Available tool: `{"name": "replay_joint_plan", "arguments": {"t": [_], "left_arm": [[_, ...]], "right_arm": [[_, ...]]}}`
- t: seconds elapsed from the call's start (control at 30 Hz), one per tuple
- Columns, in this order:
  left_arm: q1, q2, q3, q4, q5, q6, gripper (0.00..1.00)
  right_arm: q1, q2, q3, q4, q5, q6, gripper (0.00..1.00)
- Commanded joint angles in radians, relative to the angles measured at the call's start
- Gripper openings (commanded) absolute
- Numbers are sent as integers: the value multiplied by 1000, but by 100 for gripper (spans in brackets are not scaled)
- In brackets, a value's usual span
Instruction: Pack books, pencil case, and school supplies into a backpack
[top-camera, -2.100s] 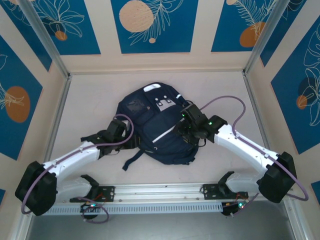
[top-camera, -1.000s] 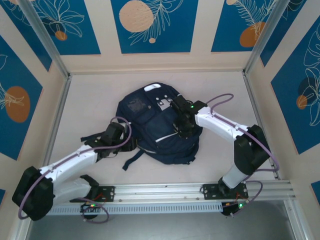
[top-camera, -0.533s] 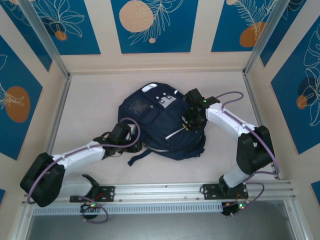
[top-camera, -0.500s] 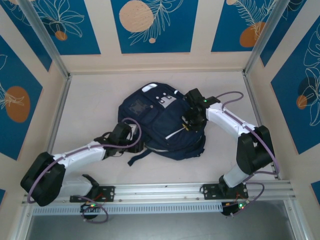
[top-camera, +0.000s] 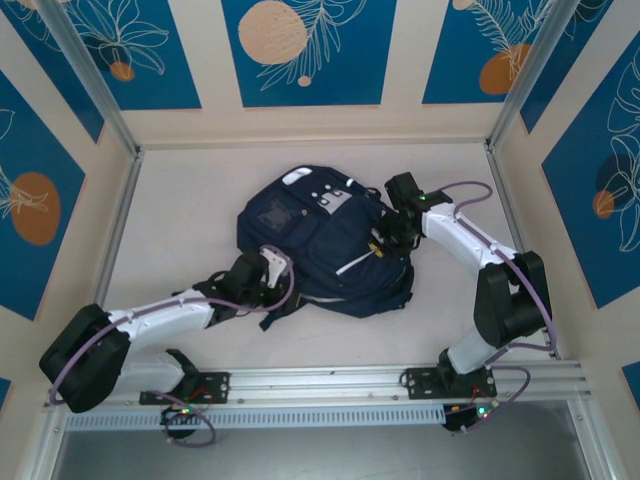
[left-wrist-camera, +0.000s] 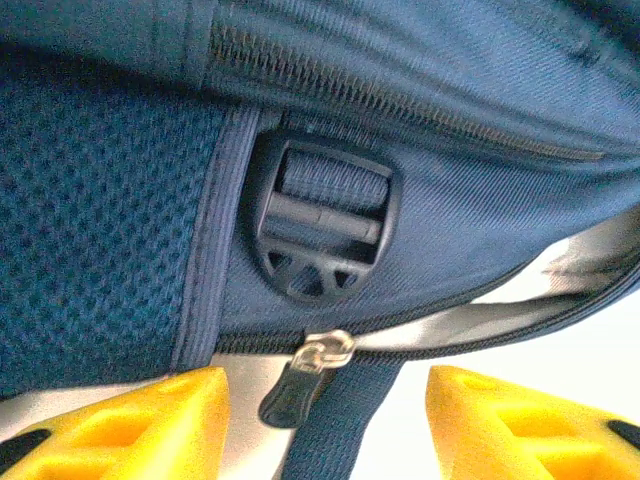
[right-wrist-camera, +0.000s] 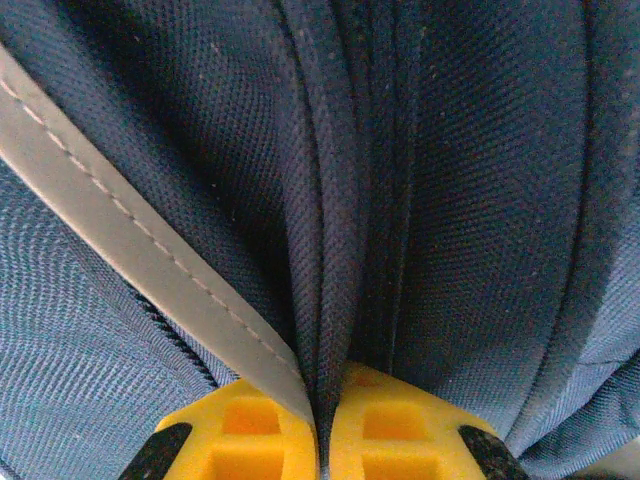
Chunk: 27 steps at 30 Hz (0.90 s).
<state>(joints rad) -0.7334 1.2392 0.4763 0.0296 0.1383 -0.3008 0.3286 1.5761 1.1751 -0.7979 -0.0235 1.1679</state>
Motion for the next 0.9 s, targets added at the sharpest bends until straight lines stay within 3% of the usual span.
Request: {"name": "replay_joint_plan", "arguments": {"t": [0.0, 0.3, 0.7, 0.87], "left_arm": [[-2, 29, -50, 93, 5, 34, 52], [-4, 108, -38, 166, 2, 49, 47], [-40, 146, -12, 139, 13, 54, 2], [-100, 116, 7, 72, -34, 54, 0]], "right_arm": [[-27, -25, -8, 53, -24, -18, 0], [-39, -24, -21, 81, -64, -27, 0], [-16, -53, -58, 96, -55, -7, 0], [27, -91, -97, 109, -25, 37, 0]]}}
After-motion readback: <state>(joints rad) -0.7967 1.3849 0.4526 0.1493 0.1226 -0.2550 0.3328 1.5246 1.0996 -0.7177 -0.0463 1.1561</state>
